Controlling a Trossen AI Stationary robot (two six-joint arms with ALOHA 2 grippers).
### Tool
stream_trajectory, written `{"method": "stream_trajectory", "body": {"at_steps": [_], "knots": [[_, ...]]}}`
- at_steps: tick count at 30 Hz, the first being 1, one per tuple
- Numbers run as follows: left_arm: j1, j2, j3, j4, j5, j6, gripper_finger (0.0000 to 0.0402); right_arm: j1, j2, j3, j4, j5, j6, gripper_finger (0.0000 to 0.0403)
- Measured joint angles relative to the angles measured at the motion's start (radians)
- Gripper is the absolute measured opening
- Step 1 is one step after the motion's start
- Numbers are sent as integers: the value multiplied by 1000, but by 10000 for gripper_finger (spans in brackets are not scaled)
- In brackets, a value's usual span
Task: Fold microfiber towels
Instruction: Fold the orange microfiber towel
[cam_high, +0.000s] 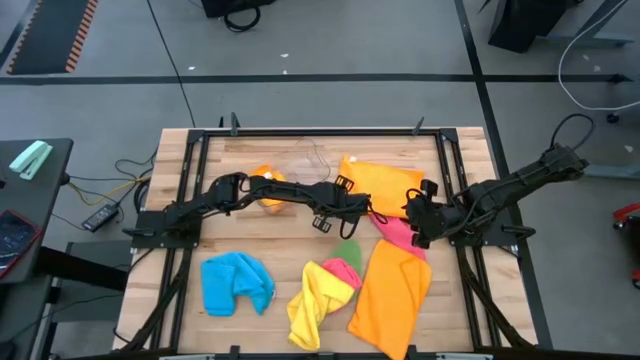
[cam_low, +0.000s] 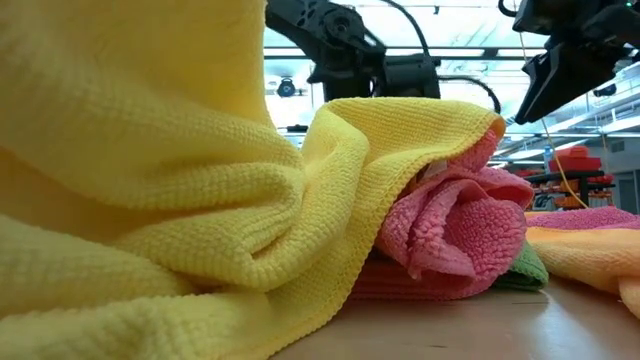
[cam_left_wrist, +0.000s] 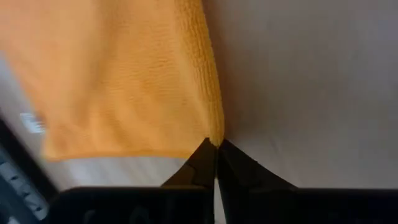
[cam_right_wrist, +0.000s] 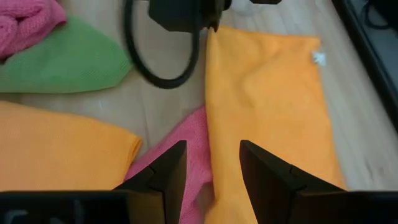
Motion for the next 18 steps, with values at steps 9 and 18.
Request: {"method": "stream_trajectory", "body": {"at_steps": [9, 18], "knots": [[-52, -48, 141, -233, 4, -169, 13, 0, 41, -128, 375, 19, -206, 156], [-105, -63, 215, -316, 121, -295, 26, 0, 135, -297, 893, 25, -457, 156]]}}
